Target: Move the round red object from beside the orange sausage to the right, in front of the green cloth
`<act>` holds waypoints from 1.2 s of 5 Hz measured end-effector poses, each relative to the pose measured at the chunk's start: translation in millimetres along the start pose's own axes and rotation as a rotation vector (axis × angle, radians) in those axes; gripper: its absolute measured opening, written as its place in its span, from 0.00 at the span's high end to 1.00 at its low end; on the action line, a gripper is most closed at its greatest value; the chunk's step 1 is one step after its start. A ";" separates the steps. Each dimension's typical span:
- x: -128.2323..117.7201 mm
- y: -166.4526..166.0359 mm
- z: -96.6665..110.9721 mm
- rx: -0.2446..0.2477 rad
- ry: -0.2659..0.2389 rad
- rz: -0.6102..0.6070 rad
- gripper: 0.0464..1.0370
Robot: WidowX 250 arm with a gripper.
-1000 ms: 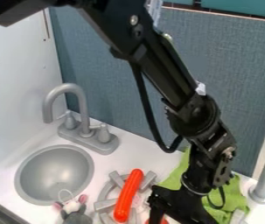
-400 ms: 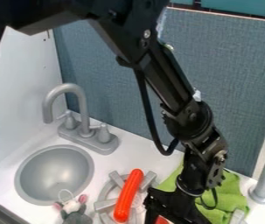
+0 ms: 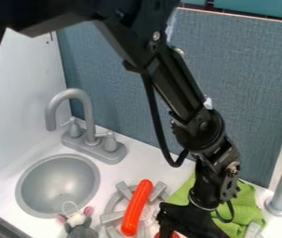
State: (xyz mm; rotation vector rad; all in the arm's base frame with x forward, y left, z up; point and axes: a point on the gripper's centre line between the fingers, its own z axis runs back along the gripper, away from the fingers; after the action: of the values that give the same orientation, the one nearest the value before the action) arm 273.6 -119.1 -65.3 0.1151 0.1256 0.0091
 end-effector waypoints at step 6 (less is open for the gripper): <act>1.4 -21.1 42.2 0.021 -0.053 -0.128 0.95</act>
State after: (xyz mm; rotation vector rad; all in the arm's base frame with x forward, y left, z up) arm 280.2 -144.8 -26.3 0.1280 0.0795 -0.1226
